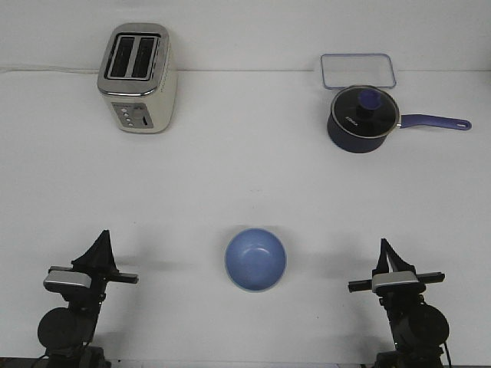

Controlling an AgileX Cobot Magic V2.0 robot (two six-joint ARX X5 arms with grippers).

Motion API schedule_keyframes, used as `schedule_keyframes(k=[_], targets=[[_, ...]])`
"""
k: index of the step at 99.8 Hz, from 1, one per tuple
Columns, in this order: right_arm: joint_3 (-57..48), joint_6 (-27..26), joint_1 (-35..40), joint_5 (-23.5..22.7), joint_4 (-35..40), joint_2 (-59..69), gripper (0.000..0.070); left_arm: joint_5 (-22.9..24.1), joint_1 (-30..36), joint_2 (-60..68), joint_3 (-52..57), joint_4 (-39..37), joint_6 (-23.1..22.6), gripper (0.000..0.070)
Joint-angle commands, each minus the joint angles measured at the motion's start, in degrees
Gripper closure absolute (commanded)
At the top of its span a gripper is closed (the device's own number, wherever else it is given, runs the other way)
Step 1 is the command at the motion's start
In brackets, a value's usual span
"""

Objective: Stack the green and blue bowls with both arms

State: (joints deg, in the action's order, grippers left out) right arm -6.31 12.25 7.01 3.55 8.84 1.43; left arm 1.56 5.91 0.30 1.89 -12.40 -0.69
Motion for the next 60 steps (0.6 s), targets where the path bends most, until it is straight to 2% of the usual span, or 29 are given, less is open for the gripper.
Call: schedule_keyframes(k=[1,22,60], targets=[[1.95,3.21,-0.87,-0.33,-1.29,-1.57,0.0697,0.09,0.11,-0.11,-1.09,-0.55,-0.11,0.0686],[5.6,3.21,-4.11,-0.81,-3.17,-1.38,0.0697,0.09,0.09,-0.11,-1.09,-0.5,-0.11,0.0686],[5.57,2.99,-4.31,-0.59,-4.2,-1.38,0.0697,0.09,0.11,-0.11,-1.09,-0.55,-0.11,0.0686]])
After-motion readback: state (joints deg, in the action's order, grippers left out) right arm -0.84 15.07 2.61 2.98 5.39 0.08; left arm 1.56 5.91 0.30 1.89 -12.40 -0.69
